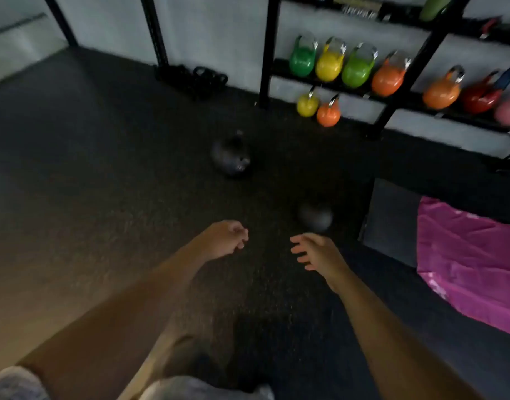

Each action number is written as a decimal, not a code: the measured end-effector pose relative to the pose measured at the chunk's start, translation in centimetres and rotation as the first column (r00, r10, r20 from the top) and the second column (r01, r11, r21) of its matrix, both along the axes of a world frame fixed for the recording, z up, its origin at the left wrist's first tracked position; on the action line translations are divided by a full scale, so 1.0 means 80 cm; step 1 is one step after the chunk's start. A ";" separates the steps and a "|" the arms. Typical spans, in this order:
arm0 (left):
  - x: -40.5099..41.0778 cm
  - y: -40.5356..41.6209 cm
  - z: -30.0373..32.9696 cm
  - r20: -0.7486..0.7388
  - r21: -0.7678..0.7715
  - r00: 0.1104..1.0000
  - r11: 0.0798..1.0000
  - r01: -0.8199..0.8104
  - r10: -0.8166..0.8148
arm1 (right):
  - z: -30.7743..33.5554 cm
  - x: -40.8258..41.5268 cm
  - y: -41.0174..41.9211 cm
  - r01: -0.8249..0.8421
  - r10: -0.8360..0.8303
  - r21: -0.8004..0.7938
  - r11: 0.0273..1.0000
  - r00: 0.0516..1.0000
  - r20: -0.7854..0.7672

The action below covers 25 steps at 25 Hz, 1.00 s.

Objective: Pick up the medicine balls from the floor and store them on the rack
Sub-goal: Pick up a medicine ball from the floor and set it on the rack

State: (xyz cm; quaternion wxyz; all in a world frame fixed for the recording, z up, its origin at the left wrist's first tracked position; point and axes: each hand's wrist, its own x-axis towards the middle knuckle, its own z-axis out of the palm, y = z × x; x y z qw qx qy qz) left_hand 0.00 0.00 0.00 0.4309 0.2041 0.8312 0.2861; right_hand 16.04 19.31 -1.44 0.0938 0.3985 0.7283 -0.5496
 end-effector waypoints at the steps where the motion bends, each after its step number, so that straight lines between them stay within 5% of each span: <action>1: -0.002 -0.008 -0.026 0.004 -0.054 1.000 0.998 0.030 -0.030 | -0.026 -0.002 -0.001 -0.061 0.060 0.014 0.998 0.996 0.073; 5: -0.010 -0.050 -0.126 0.041 -0.305 0.986 0.938 0.164 -0.159 | -0.121 -0.012 -0.005 -0.313 0.293 0.004 0.950 0.894 0.339; 11: -0.056 -0.097 -0.211 0.283 -0.398 0.945 0.877 0.269 -0.162 | -0.191 -0.070 -0.002 -0.344 0.365 -0.140 0.928 0.777 0.513; 25: -0.369 0.071 -0.195 0.215 -0.378 0.916 0.894 -0.241 0.338 | -0.175 -0.515 0.147 -0.576 0.540 -0.029 0.817 0.746 0.390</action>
